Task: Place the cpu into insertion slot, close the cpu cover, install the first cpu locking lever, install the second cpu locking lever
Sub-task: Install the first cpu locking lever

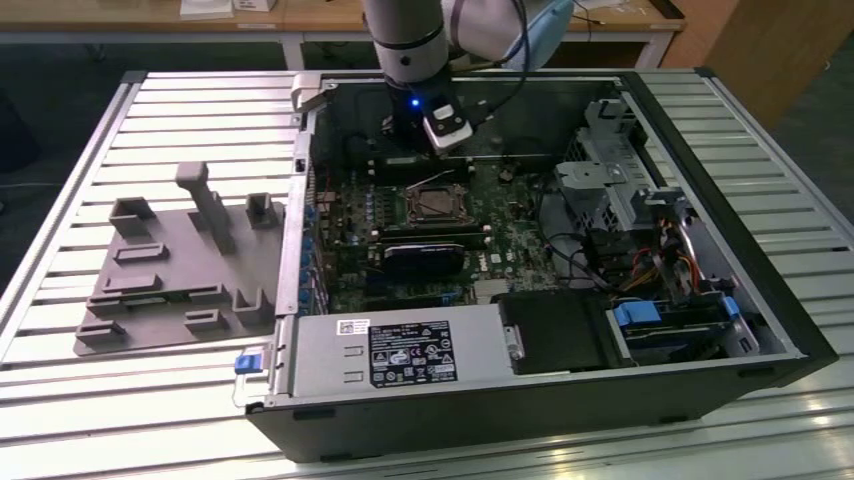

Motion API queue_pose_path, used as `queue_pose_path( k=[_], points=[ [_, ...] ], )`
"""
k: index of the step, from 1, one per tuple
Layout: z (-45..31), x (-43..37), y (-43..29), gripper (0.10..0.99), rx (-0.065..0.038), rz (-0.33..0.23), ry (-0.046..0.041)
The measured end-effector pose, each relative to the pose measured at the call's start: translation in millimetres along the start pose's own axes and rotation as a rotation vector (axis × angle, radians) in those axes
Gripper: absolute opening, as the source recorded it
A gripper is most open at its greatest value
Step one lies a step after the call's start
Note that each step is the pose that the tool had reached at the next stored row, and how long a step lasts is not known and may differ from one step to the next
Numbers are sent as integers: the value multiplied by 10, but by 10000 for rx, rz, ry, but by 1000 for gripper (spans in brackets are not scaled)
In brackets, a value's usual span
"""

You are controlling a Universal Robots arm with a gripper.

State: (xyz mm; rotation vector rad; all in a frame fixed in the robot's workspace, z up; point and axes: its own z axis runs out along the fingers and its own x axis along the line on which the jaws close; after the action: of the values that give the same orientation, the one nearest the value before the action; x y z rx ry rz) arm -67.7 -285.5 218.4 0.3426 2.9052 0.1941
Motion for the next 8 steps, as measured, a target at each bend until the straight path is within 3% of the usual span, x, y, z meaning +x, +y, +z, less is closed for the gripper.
queue_pose_path(
  k=[3, 8],
  points=[
    [-68, -13, 10, 102, 3, 0, 2],
    [-72, -21, -18, 102, 2, -1, 2]
  ],
)
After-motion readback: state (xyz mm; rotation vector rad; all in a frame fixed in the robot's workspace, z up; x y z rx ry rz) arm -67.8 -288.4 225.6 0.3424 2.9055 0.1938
